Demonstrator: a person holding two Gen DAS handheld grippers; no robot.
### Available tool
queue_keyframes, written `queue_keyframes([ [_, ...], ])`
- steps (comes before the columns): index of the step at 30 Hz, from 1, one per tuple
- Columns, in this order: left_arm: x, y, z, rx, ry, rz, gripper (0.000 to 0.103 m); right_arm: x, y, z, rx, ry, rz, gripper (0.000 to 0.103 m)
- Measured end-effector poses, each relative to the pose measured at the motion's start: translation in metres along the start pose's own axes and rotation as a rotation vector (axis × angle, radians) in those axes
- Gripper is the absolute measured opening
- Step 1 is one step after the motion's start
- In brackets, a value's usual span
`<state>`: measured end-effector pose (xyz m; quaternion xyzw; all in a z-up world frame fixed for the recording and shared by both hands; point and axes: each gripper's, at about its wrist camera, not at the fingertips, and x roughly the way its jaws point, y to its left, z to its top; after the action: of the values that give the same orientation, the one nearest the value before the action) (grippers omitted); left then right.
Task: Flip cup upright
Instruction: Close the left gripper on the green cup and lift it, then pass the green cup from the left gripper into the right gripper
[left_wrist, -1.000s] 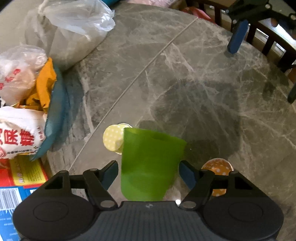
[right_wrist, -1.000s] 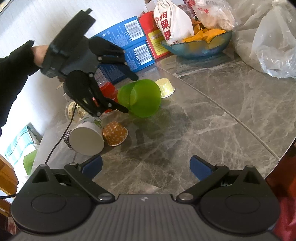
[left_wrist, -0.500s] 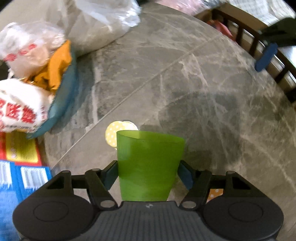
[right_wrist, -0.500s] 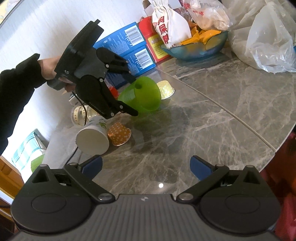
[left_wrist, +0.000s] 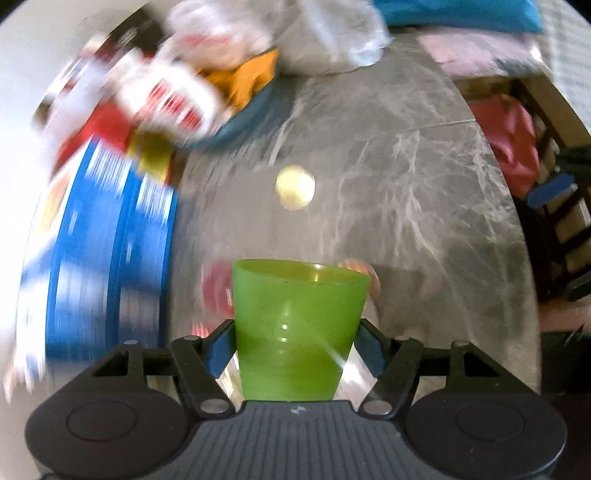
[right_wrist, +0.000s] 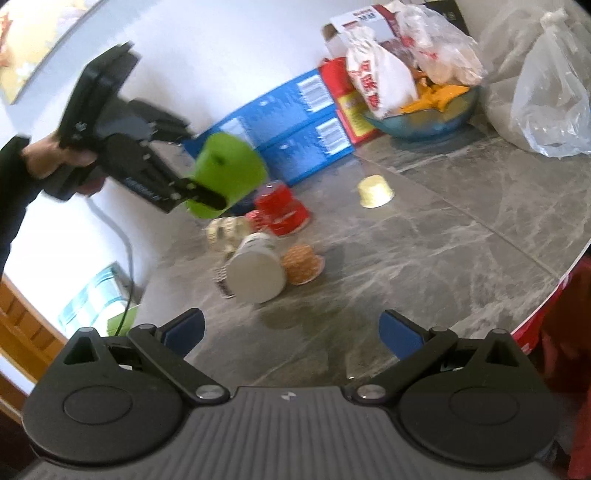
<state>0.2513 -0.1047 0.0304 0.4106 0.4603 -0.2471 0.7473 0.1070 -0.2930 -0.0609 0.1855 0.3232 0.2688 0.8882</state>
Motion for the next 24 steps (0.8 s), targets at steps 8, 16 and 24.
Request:
queue_keyframes([
  [8,-0.015,-0.063,-0.086,-0.419,0.028,-0.042,0.072,-0.007,0.03,-0.035,-0.039,0.046,0.063,0.102],
  [16,0.013,-0.096,-0.117,-0.787,0.047,-0.054,0.072,-0.005,0.049,-0.058,-0.065,0.086,0.061,0.102],
  [24,0.041,-0.097,-0.123,-0.972,0.067,-0.054,0.072,-0.008,0.05,-0.059,-0.059,0.084,0.002,0.102],
])
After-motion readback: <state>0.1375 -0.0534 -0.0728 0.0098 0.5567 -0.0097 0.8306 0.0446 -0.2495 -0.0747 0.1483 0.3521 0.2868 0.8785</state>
